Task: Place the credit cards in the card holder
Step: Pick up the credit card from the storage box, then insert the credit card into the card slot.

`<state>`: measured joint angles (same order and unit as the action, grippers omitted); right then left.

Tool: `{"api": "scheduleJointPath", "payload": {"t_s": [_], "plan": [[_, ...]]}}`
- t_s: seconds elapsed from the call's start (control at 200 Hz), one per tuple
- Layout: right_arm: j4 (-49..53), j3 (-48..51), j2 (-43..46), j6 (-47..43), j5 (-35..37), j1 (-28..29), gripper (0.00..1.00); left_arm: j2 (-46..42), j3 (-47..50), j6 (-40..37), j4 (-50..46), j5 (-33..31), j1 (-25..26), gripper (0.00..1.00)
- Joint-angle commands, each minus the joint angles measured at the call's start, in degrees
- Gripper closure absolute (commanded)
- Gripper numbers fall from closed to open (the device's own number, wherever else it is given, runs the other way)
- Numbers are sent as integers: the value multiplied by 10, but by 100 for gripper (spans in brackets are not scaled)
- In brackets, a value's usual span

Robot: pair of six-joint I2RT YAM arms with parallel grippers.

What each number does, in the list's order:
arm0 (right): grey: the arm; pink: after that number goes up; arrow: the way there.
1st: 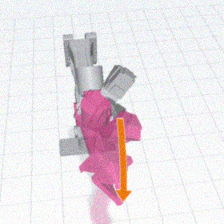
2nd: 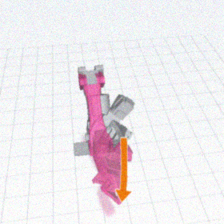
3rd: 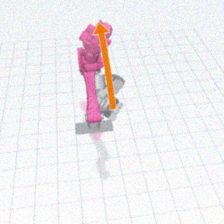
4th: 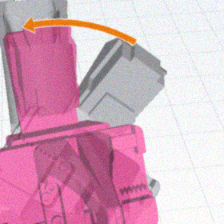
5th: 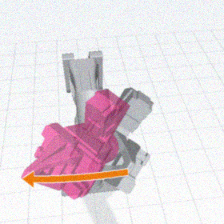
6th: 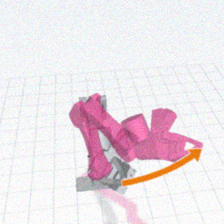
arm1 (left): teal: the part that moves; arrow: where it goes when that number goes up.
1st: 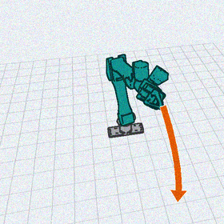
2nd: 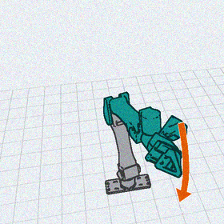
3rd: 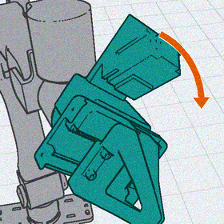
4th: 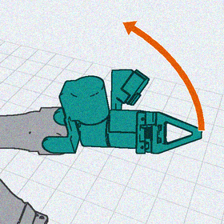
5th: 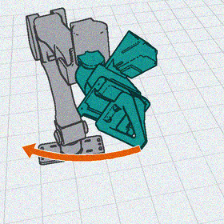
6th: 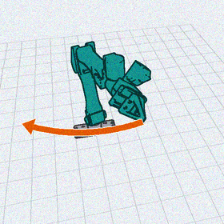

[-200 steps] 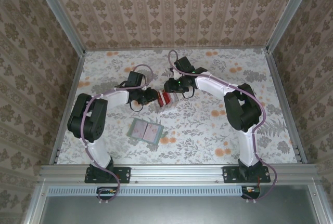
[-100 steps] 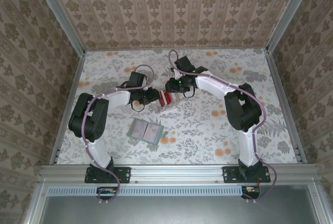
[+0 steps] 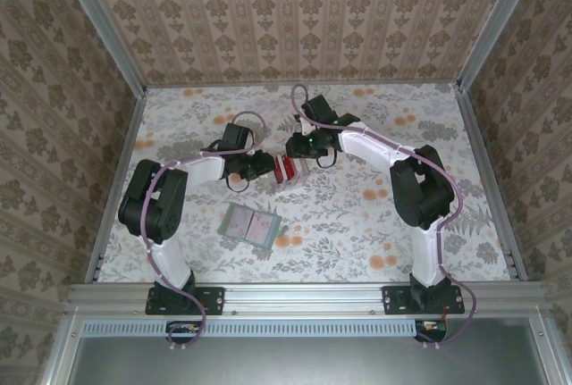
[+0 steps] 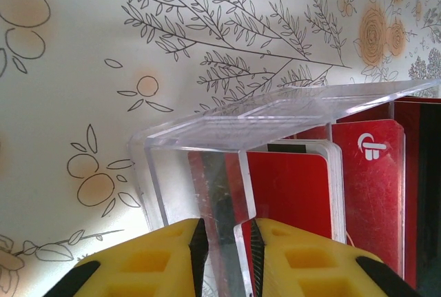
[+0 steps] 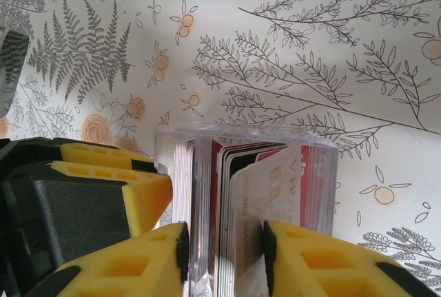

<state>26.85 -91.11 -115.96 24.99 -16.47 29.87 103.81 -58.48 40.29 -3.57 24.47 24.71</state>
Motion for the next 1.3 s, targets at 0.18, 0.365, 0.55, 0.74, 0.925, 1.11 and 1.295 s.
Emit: {"api": "scheduleJointPath", "payload": {"t_s": [0.18, 0.365, 0.55, 0.74, 0.925, 1.11, 1.295], "plan": [[8, 9, 34, -8, -8, 6, 83, 16, 0, 7, 2, 16, 11, 74], [14, 11, 54, -13, 7, 2, 92, 7, 1, 4, -4, 13, 11, 74], [15, 17, 77, -20, 22, -3, 97, -16, 5, -1, -15, 6, 11, 74], [8, 40, 120, -22, 33, -11, 99, -73, 17, -11, -42, -22, 11, 74], [-3, 76, 183, -22, 24, -13, 99, -144, 45, -26, -78, -42, 11, 73], [-40, 154, 264, 14, -53, 5, 99, -223, 100, -45, -138, -82, 10, 72], [-184, 306, 300, 144, -93, 93, 99, -287, 178, -44, -172, -120, -6, 72]]}}
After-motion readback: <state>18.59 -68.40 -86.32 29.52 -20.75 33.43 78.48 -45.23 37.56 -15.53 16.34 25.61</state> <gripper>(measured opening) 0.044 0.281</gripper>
